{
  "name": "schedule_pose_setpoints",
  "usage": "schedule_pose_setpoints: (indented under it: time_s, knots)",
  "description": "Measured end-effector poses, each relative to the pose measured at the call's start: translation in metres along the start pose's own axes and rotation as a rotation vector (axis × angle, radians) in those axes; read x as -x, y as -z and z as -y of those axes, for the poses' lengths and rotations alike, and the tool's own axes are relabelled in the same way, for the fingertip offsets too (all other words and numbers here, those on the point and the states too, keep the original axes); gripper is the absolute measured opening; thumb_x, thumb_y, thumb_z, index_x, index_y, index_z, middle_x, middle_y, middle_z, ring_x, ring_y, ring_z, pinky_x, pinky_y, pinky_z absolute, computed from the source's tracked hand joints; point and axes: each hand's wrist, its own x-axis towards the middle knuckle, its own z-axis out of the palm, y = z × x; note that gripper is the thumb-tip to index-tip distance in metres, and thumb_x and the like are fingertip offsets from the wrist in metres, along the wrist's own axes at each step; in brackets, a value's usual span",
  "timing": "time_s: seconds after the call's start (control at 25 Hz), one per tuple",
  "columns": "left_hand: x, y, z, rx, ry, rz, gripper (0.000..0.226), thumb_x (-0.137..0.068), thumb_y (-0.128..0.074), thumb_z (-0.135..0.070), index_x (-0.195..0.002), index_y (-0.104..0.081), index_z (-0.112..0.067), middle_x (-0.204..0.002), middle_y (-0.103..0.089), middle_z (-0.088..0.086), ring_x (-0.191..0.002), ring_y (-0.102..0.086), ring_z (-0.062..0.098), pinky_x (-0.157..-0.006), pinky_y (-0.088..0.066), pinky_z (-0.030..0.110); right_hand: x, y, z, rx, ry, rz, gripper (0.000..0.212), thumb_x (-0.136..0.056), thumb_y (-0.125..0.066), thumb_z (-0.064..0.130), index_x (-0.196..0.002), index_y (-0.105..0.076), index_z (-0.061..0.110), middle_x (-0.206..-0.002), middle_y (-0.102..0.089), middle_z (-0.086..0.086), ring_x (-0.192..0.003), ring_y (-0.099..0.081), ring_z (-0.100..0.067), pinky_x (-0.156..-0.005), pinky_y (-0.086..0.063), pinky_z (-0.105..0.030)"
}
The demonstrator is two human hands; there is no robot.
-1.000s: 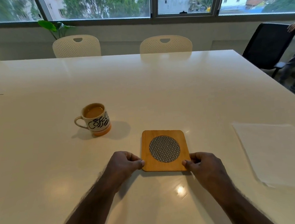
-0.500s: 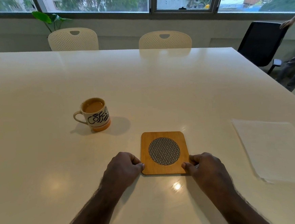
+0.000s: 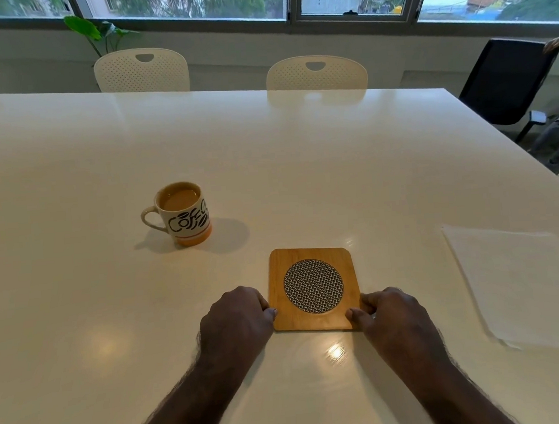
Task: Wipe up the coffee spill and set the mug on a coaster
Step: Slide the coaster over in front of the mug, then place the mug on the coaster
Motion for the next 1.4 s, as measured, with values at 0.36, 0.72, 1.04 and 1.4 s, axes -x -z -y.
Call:
schedule_pose_setpoints:
  time_s: [0.36,0.72,1.04,1.4]
  knots:
    - [-0.011,0.012,0.012,0.118,-0.038,-0.216,0.034,-0.088,-0.063,-0.040,-0.115,-0.066,-0.020,-0.111,-0.068,-0.003,-0.091,-0.064,0.012,-0.073,-0.052,0.025,-0.015,0.008,0.011,0.028,0.120,-0.009,0.065,-0.084,-0.055,0.061,-0.140,-0.045,0.028,-0.132,-0.051,0.003,-0.101,-0.062,-0.015,-0.075,-0.057,-0.033]
    - [-0.065,0.074,0.077,0.192,0.120,-0.578,0.041,-0.085,-0.066,-0.028,-0.122,-0.060,-0.013,-0.122,-0.058,0.013,-0.107,-0.060,0.031,-0.078,-0.046,0.034,-0.089,0.002,0.102,-0.088,0.446,0.090,0.081,-0.081,-0.067,0.051,-0.148,-0.027,0.029,-0.148,-0.033,0.001,-0.132,-0.037,-0.019,-0.100,-0.045,-0.040]
    - [-0.112,0.103,0.131,0.321,0.166,-0.603,0.044,-0.084,-0.072,-0.023,-0.126,-0.062,-0.012,-0.125,-0.065,0.009,-0.118,-0.058,0.027,-0.093,-0.044,0.036,-0.154,-0.063,0.197,-0.225,0.462,0.399,0.100,-0.072,-0.078,0.047,-0.151,-0.020,0.026,-0.154,-0.029,-0.006,-0.138,-0.033,-0.026,-0.107,-0.039,-0.044]
    - [-0.125,0.102,0.147,0.461,0.128,-0.528,0.024,-0.085,-0.072,-0.023,-0.108,-0.074,-0.014,-0.105,-0.074,0.004,-0.095,-0.063,0.015,-0.080,-0.045,0.028,-0.181,-0.094,0.230,-0.505,0.531,0.460,0.086,-0.068,-0.084,0.030,-0.140,-0.039,0.018,-0.135,-0.050,-0.004,-0.121,-0.049,-0.018,-0.096,-0.048,-0.038]
